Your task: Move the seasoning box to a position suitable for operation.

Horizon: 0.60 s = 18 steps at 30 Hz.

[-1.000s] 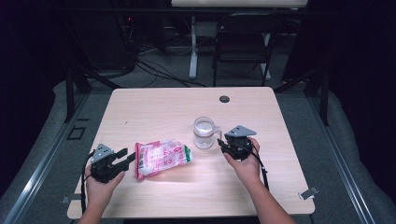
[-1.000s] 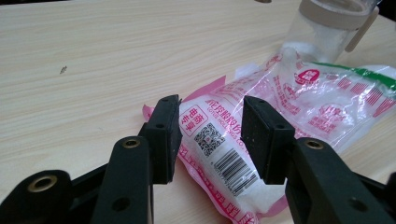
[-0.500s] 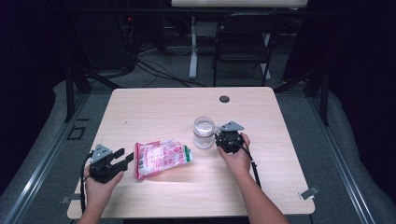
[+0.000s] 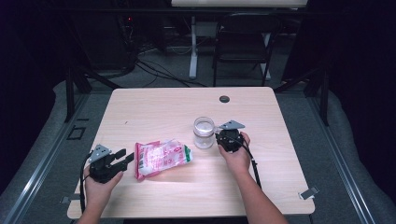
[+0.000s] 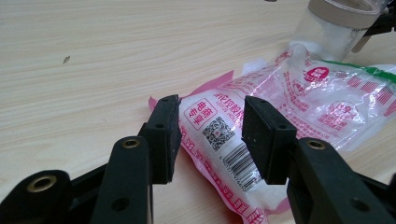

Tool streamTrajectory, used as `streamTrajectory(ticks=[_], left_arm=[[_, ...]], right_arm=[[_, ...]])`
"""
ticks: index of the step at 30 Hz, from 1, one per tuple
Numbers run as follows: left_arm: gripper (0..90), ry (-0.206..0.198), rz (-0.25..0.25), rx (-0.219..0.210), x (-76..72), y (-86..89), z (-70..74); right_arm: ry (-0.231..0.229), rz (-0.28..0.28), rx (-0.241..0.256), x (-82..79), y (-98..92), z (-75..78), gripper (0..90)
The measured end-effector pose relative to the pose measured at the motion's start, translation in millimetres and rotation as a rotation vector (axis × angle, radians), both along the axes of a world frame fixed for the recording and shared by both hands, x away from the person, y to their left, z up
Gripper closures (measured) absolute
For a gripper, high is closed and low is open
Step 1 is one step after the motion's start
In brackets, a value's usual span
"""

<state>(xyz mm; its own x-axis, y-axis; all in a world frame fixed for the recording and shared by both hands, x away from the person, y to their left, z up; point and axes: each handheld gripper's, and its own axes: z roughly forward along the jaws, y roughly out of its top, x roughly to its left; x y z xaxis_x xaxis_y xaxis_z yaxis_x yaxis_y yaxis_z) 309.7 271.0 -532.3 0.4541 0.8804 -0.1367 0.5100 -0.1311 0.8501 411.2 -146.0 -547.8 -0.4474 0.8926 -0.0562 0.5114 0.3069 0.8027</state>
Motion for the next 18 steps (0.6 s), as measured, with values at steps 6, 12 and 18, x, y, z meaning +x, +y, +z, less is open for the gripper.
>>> streamTrajectory(ticks=[6, 12, 18], left_arm=[[57.4, 0.004, -0.011, -0.001, 0.1, -0.7, -0.4], [58.2, 0.007, -0.017, -0.004, -0.5, -1.8, -0.3], [58.1, -0.002, -0.022, 0.029, -1.2, -5.9, -0.4]], right_arm=[[0.003, 0.017, -0.008, -3.6, -0.8, 0.5, 75.1], [0.002, 0.054, -0.002, -14.6, -3.0, 0.2, 74.7], [0.005, 0.077, -0.011, -23.4, -7.8, 1.0, 74.8]])
